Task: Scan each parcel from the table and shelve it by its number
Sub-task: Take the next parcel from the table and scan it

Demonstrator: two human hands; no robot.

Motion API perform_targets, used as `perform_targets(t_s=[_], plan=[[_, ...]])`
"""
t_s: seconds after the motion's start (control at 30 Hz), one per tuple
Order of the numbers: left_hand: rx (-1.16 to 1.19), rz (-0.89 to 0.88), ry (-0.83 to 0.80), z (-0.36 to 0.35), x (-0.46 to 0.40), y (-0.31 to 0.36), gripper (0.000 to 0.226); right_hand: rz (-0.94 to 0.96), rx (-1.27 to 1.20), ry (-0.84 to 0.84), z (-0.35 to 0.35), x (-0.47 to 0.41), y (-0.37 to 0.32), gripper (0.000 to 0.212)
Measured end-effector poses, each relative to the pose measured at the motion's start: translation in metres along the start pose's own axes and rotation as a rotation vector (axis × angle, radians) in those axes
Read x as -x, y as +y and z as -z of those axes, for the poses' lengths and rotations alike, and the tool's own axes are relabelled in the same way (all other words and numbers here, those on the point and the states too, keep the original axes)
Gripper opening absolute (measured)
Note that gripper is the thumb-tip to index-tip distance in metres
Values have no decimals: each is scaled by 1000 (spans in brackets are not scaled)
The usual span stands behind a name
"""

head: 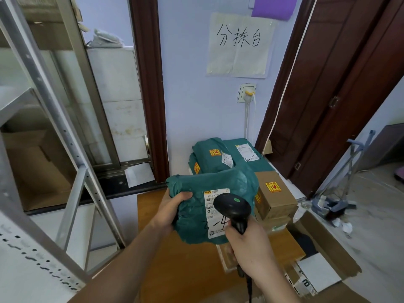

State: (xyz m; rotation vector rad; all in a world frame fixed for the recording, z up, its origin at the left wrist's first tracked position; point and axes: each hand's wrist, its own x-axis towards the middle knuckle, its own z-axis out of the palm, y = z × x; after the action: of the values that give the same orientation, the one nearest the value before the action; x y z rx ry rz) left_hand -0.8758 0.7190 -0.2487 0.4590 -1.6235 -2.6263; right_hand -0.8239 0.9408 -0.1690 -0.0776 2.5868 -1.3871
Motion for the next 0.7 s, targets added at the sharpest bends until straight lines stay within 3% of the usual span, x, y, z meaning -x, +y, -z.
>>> perform_targets(t_s=[0.7], plan=[[34,1,-32,47,-1,-8,79,-96,-31,38,-36,36,-15,6]])
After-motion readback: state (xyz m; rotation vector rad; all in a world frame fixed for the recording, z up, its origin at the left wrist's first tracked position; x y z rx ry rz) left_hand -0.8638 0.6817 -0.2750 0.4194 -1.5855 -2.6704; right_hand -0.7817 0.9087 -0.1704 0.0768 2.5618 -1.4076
